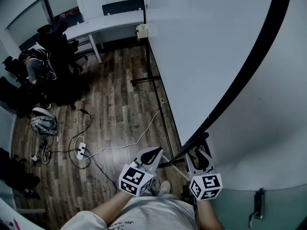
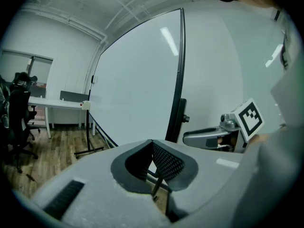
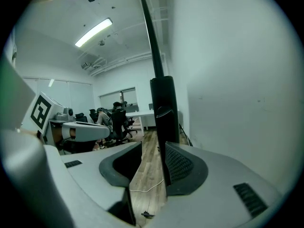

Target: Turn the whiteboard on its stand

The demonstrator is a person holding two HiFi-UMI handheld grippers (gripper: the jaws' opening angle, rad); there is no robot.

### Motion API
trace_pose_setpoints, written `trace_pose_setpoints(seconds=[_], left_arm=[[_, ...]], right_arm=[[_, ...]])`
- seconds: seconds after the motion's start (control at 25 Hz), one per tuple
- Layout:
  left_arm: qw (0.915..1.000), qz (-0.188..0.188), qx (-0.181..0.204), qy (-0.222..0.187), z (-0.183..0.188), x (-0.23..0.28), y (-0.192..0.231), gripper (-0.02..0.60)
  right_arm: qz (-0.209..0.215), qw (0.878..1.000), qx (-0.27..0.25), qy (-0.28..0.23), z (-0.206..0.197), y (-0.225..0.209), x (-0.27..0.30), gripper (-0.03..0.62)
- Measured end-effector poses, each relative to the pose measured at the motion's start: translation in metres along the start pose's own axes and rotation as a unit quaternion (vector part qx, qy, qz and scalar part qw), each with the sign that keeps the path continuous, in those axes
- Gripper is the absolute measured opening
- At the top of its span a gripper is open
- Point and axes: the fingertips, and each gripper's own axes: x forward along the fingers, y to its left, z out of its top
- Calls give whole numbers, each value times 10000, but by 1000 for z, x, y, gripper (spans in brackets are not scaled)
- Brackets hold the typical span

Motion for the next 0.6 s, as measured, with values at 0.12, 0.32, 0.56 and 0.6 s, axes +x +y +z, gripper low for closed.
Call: trace_pose_setpoints(seconds=[0.12,0.32,0.56,0.6], left_arm=[[10000,6,-28,59,-6,-3,-2,9],[9999,71,17,118,-13,-13,-5,9],[9997,223,-23,94,-18,-28,-1,9],[9996,260,-39,85,-18,-31,0,9]], right_arm=[[80,10000,-3,14,-1,10,2,98],[292,9995,-97,68,-2,33,8,26],[574,9982,-145,98,0,55,15,8],[615,9980,-145,95,0,58,15,8]])
